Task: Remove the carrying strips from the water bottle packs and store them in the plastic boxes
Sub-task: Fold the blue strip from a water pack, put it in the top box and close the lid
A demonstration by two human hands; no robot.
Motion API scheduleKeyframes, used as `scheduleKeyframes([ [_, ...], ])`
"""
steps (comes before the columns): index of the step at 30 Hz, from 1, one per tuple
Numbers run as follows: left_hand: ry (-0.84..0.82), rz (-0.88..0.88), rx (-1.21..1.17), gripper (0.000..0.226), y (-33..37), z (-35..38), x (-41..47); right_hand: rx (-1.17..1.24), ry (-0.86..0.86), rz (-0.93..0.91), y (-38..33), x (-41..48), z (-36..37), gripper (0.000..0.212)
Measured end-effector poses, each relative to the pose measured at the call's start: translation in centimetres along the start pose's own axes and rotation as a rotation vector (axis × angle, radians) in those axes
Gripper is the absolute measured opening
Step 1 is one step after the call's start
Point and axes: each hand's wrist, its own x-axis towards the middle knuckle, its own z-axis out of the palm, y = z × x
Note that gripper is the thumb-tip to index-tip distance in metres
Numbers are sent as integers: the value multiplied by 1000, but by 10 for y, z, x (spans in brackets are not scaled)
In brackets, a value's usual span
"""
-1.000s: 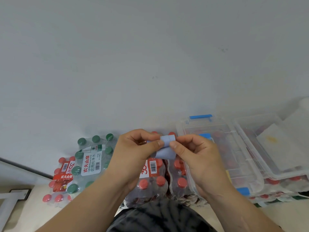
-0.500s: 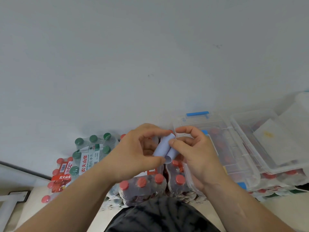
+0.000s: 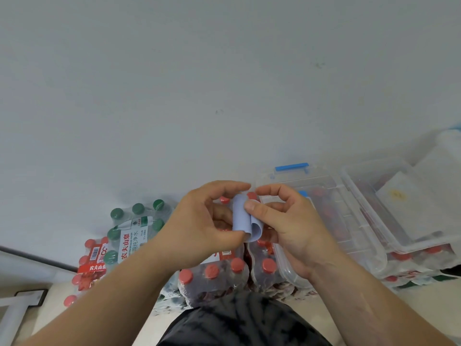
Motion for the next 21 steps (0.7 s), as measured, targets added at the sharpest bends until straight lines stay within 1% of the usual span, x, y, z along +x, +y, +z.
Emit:
scheduleKeyframes([
  [3,10,7,-71,70,-4,0,0,43,-28,-11,-2,1,-1,33],
  [6,33,23,-139,69,-8,-6,1,63,-64,-7,-4,2,-2,31],
  [12,16,87,-293,69,-10,-18,-2,47,-100,-2,-3,4,5,30],
  [17,94,143,-334,61,-13,-22,-5,42,-97,2,1,5,12,25],
  [21,136,127,-396,58,-22,-28,-7,92,-109,34,0,5,13,23],
])
